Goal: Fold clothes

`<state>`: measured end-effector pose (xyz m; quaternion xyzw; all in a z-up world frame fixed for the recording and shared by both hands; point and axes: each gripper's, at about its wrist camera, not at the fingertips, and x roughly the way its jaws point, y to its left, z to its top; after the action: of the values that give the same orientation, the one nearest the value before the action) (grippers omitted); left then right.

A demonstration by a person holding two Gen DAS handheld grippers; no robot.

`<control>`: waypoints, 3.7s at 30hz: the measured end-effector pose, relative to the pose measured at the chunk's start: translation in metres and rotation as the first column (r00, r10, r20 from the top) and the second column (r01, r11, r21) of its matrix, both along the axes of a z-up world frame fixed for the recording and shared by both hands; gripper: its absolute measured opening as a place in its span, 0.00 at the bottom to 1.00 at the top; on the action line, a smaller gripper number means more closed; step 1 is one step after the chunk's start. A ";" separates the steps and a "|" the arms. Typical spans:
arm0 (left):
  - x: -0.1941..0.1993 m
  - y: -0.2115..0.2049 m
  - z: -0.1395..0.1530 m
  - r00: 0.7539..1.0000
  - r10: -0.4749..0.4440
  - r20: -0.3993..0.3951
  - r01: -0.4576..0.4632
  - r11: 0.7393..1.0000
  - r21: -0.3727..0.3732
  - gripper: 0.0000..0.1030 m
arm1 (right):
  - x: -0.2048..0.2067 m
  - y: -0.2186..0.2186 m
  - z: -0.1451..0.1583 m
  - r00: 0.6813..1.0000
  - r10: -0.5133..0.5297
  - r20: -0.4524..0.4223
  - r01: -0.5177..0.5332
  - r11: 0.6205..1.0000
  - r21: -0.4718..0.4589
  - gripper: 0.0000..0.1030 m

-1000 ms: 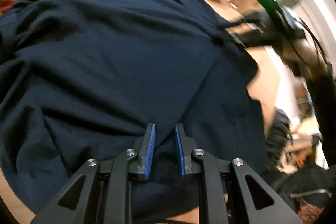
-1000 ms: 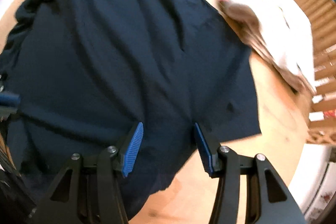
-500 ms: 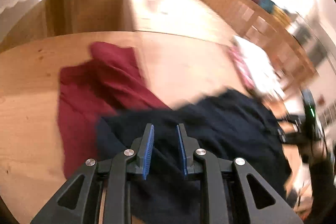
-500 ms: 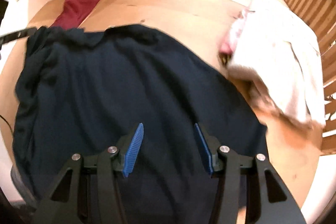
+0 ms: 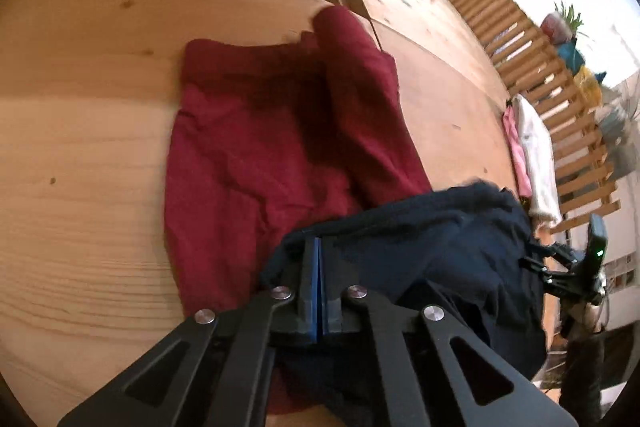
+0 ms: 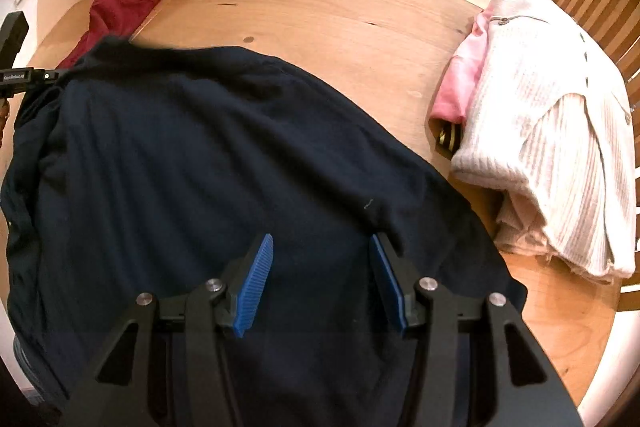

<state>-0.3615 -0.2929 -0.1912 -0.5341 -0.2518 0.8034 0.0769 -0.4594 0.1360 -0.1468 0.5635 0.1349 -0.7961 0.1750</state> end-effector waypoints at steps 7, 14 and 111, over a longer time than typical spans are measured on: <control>0.018 -0.027 0.009 0.997 0.064 -0.039 -0.063 0.998 0.022 0.18 | 0.002 0.000 -0.004 1.000 -0.016 0.003 0.016 1.000 0.007 0.49; 0.013 -0.014 0.002 1.000 -0.007 -0.013 0.005 0.996 -0.086 0.22 | 0.006 0.000 -0.007 1.000 -0.026 -0.003 0.026 1.000 0.007 0.50; -0.108 0.099 0.010 0.989 -0.143 -0.029 0.119 0.905 -0.409 0.30 | -0.158 -0.072 -0.027 0.988 -0.102 -0.119 0.096 0.994 -0.056 0.28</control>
<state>-0.4698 -0.1934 -0.1808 -0.5306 -0.0410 0.8462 0.0253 -0.6176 0.0642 -0.1743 0.5152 0.0973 -0.8398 0.1406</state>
